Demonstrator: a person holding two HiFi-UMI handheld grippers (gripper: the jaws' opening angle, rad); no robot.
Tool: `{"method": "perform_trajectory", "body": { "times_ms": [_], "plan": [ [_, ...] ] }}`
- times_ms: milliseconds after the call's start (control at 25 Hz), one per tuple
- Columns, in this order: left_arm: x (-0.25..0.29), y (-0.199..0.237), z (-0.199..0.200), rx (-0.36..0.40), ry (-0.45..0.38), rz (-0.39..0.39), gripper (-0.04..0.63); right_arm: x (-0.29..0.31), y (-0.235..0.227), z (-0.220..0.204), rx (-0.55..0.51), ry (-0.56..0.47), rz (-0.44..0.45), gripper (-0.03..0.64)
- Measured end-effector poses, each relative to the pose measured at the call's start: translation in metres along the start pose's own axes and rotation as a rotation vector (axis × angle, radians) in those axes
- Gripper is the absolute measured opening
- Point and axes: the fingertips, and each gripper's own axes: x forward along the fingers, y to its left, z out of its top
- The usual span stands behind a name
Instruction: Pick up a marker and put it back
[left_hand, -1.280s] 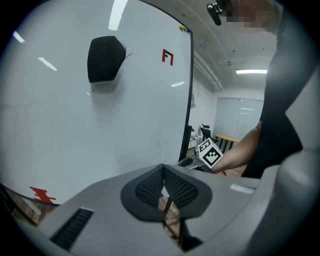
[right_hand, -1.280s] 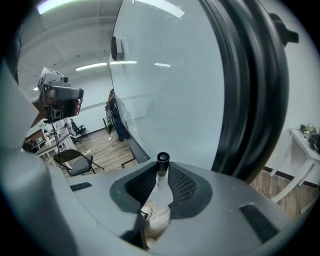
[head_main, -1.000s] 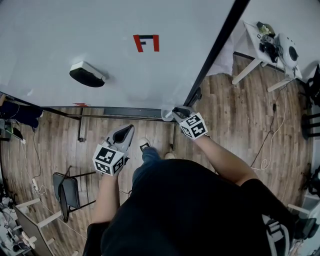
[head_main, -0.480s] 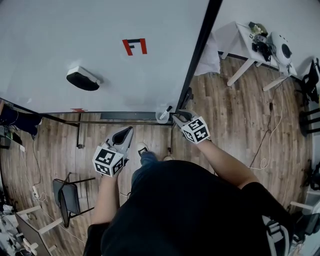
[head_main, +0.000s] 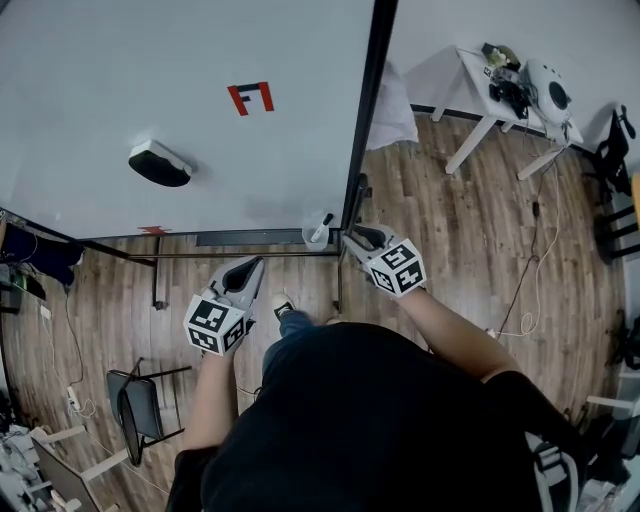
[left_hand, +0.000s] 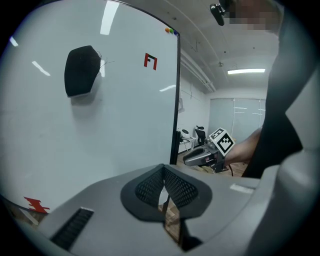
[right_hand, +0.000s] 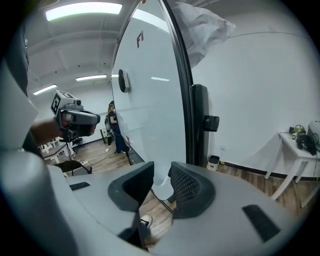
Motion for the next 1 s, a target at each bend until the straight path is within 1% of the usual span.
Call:
{"method": "perform_trajectory", "body": {
  "times_ms": [400,600,1000],
  "plan": [
    [0.003,-0.015,0.007,0.028,-0.003,-0.024,0.011,-0.035,-0.005,0.004,0.015,-0.026,-0.03,0.089],
    [0.005,-0.021,0.006,0.039,0.005,-0.037,0.011,-0.047,-0.006,0.002,0.015,-0.029,-0.036,0.07],
    [0.006,-0.033,0.005,0.038,0.0,-0.044,0.011,-0.067,-0.01,0.002,0.024,-0.042,-0.055,0.037]
  ]
}}
